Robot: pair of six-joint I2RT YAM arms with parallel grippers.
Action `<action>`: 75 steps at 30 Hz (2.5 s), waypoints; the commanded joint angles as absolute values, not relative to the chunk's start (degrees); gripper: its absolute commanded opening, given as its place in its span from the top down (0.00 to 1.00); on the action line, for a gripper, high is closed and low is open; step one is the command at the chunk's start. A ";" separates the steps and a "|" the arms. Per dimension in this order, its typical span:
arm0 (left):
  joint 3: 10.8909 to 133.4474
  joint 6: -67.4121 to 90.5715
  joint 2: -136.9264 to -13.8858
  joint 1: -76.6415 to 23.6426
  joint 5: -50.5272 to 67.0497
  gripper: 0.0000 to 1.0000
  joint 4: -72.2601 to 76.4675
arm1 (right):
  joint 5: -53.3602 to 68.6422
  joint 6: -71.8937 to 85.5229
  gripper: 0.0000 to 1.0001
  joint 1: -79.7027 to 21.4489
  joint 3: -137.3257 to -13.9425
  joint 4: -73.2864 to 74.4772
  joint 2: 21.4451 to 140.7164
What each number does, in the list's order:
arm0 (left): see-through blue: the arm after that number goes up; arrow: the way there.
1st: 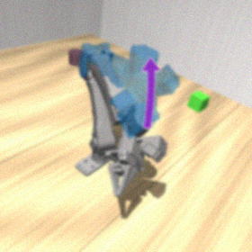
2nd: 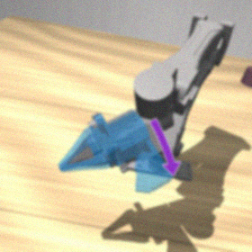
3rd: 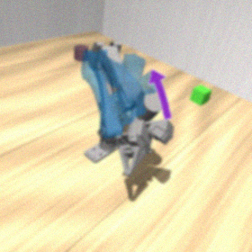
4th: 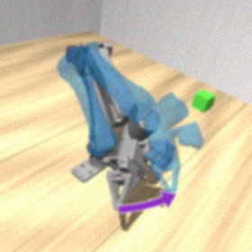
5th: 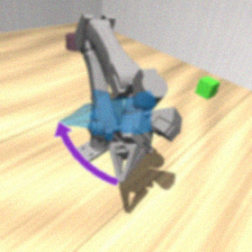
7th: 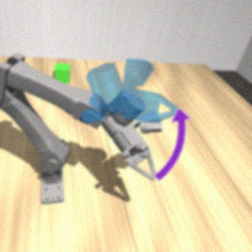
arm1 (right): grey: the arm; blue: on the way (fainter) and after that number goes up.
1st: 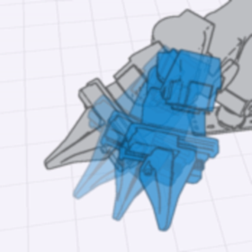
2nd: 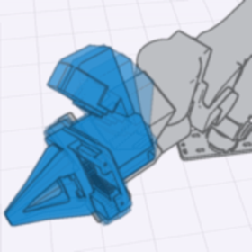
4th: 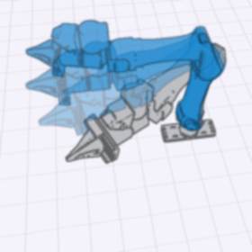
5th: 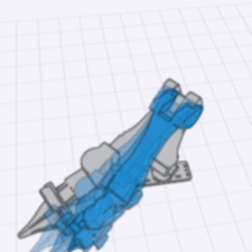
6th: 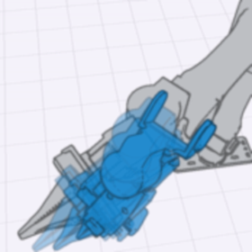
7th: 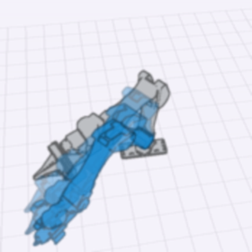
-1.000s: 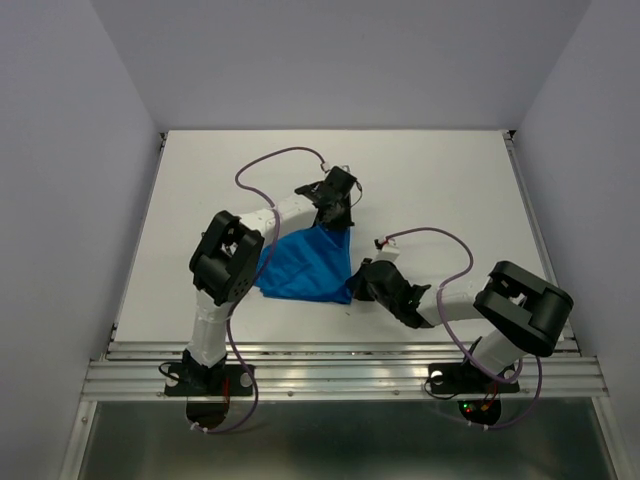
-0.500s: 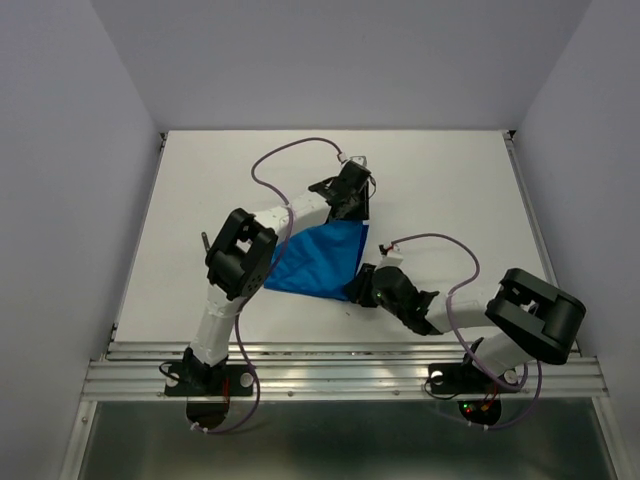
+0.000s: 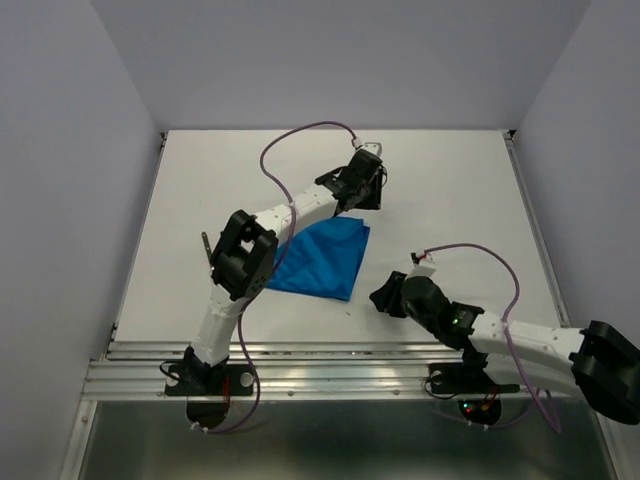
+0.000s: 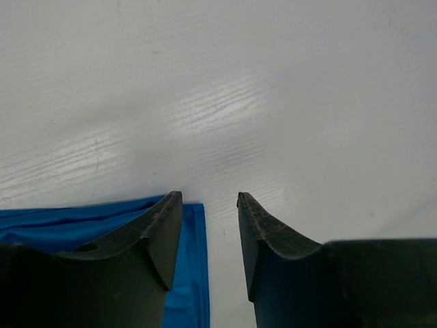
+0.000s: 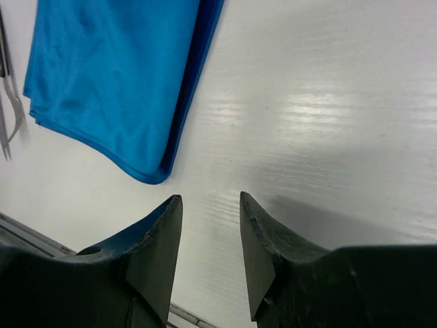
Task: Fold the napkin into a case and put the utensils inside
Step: Turn over the upper triangle folded napkin at the center of the board, then move the lower triangle-folded napkin to the center of the board, then smooth out the lower triangle-folded napkin at the center of the board.
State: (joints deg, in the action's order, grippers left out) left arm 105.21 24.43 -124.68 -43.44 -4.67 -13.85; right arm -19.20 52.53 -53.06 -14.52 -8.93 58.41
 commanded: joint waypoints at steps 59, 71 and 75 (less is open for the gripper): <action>45.79 36.48 -78.48 -26.98 -5.36 0.51 -11.60 | 5.10 23.90 0.38 -23.12 -58.10 5.80 97.31; 42.46 37.97 -81.65 -25.22 0.34 1.00 -10.11 | -10.17 26.36 0.40 -40.41 -55.98 12.48 83.67; 40.61 38.06 -82.70 -25.22 4.66 1.00 -7.91 | -13.79 28.12 0.44 -49.82 -57.65 9.94 85.77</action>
State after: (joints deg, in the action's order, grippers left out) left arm 42.33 37.95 -82.15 -25.30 0.78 -9.63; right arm -7.18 26.26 -43.97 -55.33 10.04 84.53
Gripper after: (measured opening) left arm 0.024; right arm 0.573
